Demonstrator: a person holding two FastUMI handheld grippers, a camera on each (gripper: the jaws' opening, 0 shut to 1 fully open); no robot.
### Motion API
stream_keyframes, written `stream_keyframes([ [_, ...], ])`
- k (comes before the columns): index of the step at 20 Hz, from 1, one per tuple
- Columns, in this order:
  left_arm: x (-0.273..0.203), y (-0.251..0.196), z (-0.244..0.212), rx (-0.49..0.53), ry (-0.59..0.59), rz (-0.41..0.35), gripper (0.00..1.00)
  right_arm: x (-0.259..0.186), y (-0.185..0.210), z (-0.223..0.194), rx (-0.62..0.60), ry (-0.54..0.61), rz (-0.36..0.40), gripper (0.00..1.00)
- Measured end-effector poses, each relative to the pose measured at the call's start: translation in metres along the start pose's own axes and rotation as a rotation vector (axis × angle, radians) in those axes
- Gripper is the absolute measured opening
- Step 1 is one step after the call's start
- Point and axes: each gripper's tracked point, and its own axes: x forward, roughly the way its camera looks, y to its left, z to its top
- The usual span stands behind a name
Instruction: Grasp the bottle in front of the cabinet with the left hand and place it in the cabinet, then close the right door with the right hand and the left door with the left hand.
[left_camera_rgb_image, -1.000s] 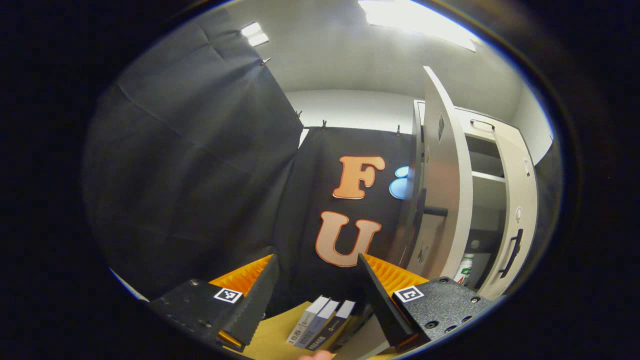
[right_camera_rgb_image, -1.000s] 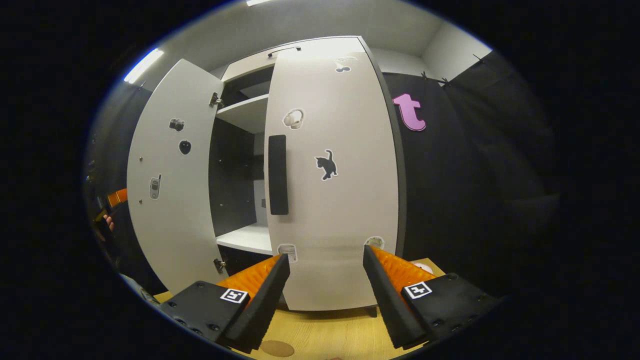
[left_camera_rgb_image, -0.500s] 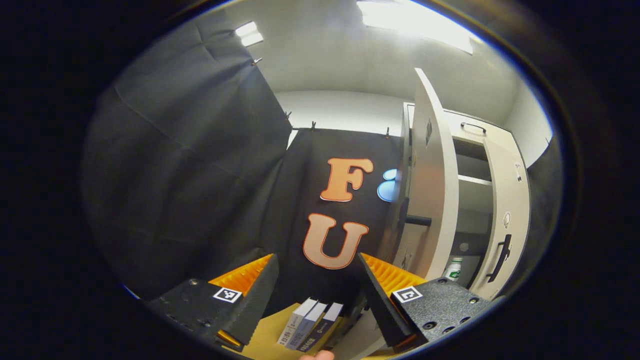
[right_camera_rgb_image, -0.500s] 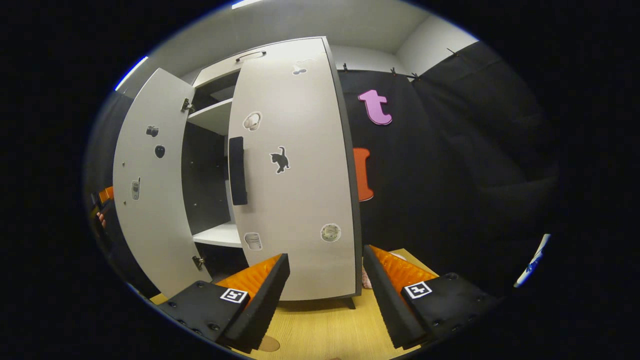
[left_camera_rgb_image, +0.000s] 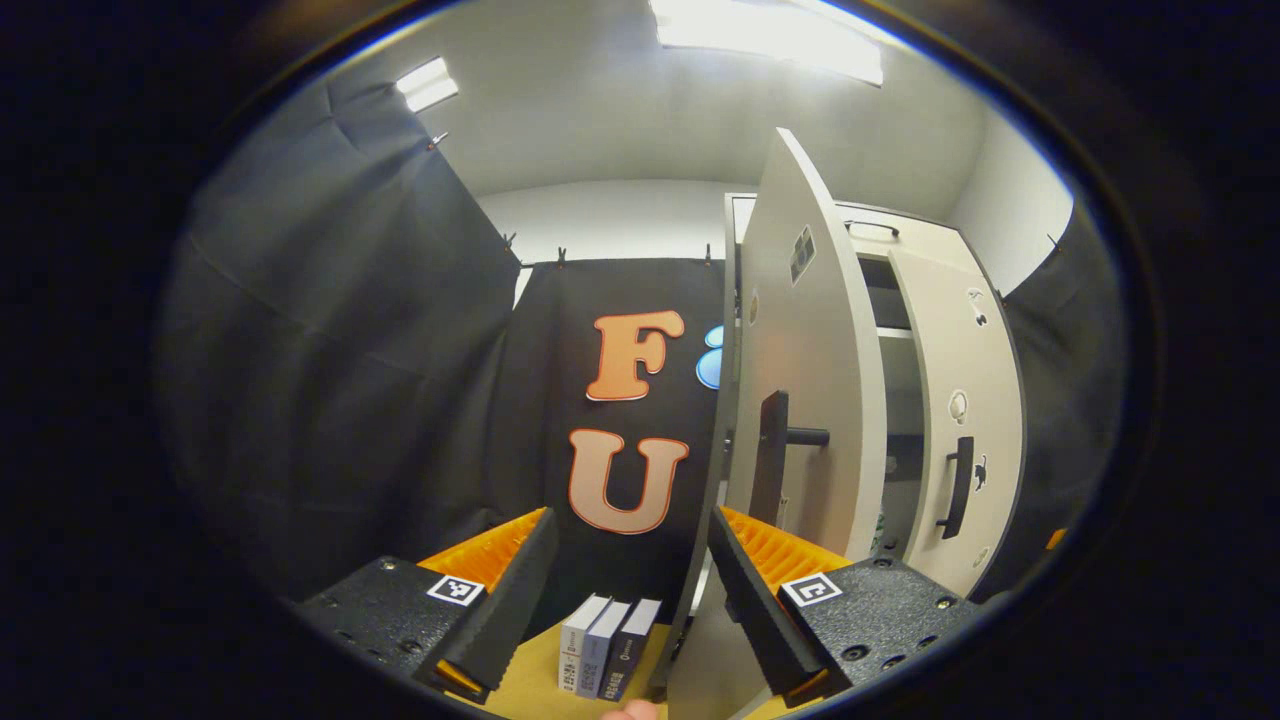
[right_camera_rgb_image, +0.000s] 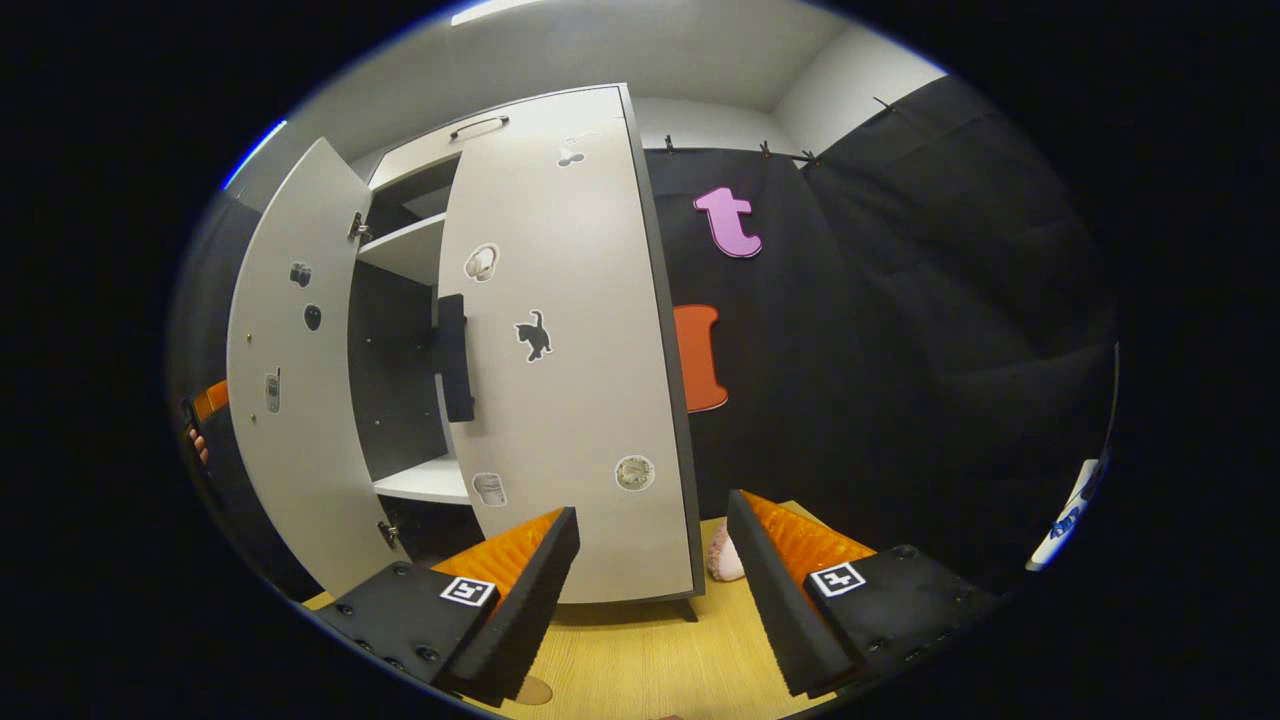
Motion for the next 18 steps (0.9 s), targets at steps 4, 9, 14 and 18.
stream_keyframes([
  [4, 0.006, -0.038, -0.002, -0.007, 0.002, -0.085, 0.93, -0.007, -0.004, 0.002, -0.009, 0.007, -0.017, 0.98],
  [9, 0.012, -0.074, -0.004, -0.061, -0.006, -0.15, 0.93, -0.02, -0.015, 0.005, -0.011, 0.01, -0.056, 0.98],
  [14, 0.023, -0.121, -0.016, -0.063, 0.022, -0.252, 0.94, -0.033, -0.028, 0.009, -0.005, 0.013, -0.095, 0.98],
  [18, 0.028, -0.153, -0.02, -0.068, 0.033, -0.309, 0.95, -0.04, -0.032, 0.007, 0.01, 0.023, -0.109, 0.98],
])
